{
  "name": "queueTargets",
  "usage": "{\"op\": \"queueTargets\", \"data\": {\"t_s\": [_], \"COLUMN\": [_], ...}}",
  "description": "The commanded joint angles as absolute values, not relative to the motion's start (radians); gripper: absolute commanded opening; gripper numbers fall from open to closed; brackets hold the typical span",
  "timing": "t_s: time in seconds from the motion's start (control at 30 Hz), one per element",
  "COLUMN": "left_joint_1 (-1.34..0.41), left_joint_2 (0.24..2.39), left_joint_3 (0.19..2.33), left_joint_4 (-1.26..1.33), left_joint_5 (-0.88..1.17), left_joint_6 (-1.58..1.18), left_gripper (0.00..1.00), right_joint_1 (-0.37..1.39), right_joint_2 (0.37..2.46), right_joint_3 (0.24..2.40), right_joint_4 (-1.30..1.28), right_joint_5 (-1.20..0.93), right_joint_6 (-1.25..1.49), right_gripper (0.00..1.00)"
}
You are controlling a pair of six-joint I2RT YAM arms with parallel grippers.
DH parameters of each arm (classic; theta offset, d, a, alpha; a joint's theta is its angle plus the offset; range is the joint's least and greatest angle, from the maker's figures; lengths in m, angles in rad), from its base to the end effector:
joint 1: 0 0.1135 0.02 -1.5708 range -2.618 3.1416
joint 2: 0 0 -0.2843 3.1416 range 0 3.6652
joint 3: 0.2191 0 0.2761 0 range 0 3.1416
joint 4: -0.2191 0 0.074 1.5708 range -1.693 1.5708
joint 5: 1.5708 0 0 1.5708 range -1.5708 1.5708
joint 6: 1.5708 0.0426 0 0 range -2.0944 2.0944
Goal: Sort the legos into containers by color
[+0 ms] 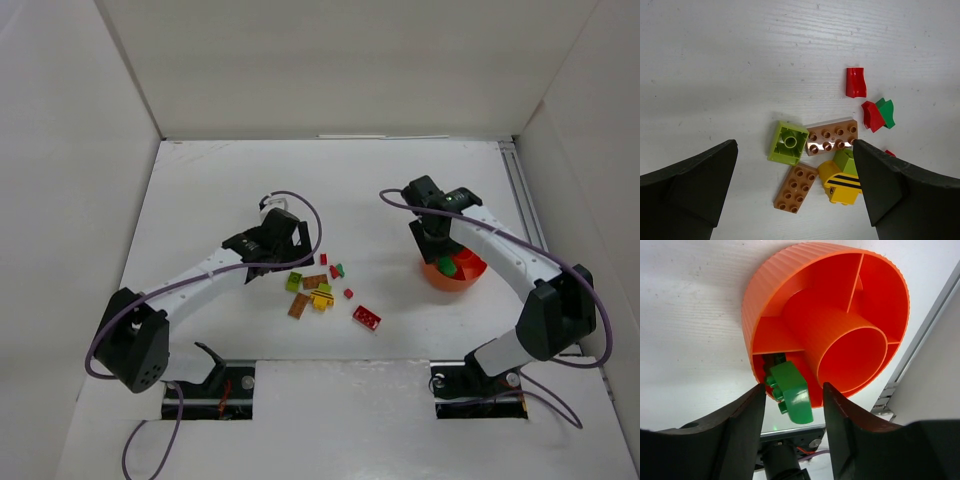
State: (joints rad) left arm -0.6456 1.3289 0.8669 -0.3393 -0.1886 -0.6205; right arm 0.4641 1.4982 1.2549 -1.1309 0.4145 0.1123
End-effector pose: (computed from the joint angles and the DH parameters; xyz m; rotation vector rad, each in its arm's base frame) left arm 0.2448 -0.1744 0.2399 -0.0614 2.3879 -0.3898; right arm 0.2737 0.1178 0.2796 -0.4324 2.7645 -0.4856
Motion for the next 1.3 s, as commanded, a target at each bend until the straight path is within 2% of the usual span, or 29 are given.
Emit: {"op": "queueTargets", "data": {"t_s": [0.0, 0.1, 0.27, 0.47, 0.5, 0.57, 0.7, 0.87, 1.1, 1.13, 1.27], "left_joint_1": [-0.638, -0.638, -0.638, -0.638, -0.638, -0.638, -0.638, -0.638, -0.638, -0.638, -0.638], "left_joint_2": [1.322, 1.313, 1.313, 1.304, 1.304, 1.304, 1.295, 1.256, 1.187, 1.177, 1.177], "left_joint_3": [0.914, 0.923, 0.933, 0.933, 0.933, 0.933, 0.923, 0.913, 0.841, 0.841, 0.808], "left_joint_4": [-0.33, -0.339, -0.348, -0.348, -0.348, -0.348, -0.348, -0.348, -0.357, -0.357, -0.357], "left_joint_5": [-0.186, -0.196, -0.196, -0.196, -0.196, -0.196, -0.196, -0.196, -0.187, -0.187, -0.187], "left_joint_6": [-0.606, -0.606, -0.606, -0.606, -0.606, -0.615, -0.624, -0.656, -0.704, -0.715, -0.738], "left_gripper": [1.0, 1.0, 1.0, 1.0, 1.0, 1.0, 1.0, 1.0, 1.0, 1.0, 1.0], "right_joint_1": [0.463, 0.463, 0.463, 0.474, 0.474, 0.505, 0.572, 0.666, 0.715, 0.715, 0.724], "right_joint_2": [1.464, 1.454, 1.433, 1.352, 1.342, 1.321, 1.246, 1.223, 1.243, 1.243, 1.31], "right_joint_3": [1.259, 1.259, 1.259, 1.299, 1.299, 1.308, 1.255, 1.163, 1.071, 1.071, 1.029], "right_joint_4": [-1.095, -1.086, -1.075, -1.014, -1.002, -0.965, -0.736, -0.516, -0.394, -0.394, -0.339], "right_joint_5": [0.416, 0.405, 0.384, 0.33, 0.321, 0.299, 0.163, 0.028, 0.057, 0.066, 0.066], "right_joint_6": [0.111, 0.1, 0.08, 0.0, 0.0, -0.02, -0.08, -0.101, -0.064, -0.055, -0.04], "right_gripper": [0.55, 0.61, 0.62, 0.7, 0.73, 0.81, 0.85, 0.85, 0.81, 0.74, 0.61]}}
